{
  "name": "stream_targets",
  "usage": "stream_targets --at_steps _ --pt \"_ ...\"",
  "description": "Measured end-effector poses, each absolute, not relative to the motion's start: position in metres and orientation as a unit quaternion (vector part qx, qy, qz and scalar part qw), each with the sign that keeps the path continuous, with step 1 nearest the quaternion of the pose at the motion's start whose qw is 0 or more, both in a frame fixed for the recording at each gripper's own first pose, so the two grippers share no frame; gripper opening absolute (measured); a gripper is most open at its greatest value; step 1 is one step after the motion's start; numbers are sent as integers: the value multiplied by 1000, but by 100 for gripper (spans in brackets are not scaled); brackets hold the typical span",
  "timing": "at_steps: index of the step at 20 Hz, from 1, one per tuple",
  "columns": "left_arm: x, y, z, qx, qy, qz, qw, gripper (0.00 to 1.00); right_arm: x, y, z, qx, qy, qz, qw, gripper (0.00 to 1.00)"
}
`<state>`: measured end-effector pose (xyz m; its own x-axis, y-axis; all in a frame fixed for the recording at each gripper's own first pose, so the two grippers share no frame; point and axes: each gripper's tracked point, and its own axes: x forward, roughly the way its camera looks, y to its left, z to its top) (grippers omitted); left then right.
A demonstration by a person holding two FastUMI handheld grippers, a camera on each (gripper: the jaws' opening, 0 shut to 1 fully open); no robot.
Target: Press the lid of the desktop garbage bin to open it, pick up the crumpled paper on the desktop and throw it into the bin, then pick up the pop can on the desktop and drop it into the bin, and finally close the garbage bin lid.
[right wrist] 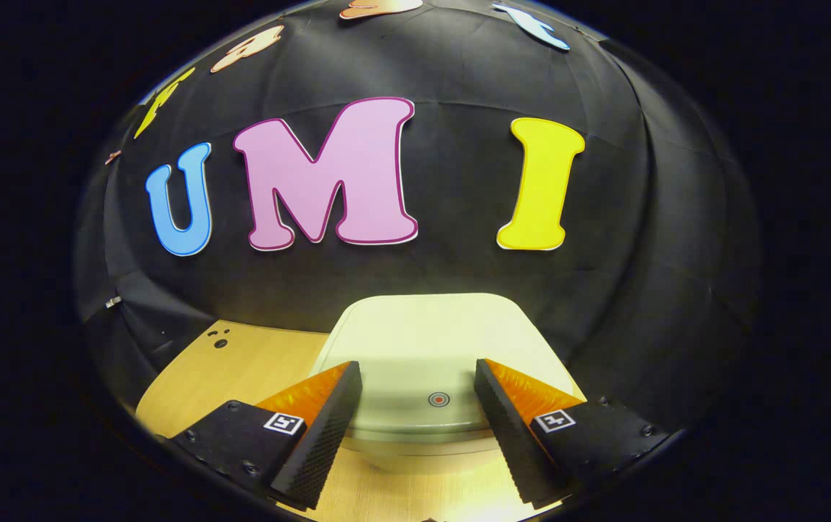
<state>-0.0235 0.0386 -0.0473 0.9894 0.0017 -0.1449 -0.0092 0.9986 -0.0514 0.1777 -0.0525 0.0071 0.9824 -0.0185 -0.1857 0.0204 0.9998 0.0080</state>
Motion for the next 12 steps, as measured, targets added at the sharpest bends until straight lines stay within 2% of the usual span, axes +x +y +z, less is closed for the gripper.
stream_targets --at_steps 3,6,9,12 --pt "-19 36 -22 -7 48 3 999 96 142 -51 46 -1 23 -22 999 98" --pt "-21 33 3 4 19 8 1000 96 94 -31 72 -34 -37 -10 999 99" --pt "-26 31 25 3 -9 17 1000 96 51 -7 81 -24 -65 11 998 99" --pt "-38 30 42 8 -38 19 999 96 12 11 69 -3 -56 37 998 97"
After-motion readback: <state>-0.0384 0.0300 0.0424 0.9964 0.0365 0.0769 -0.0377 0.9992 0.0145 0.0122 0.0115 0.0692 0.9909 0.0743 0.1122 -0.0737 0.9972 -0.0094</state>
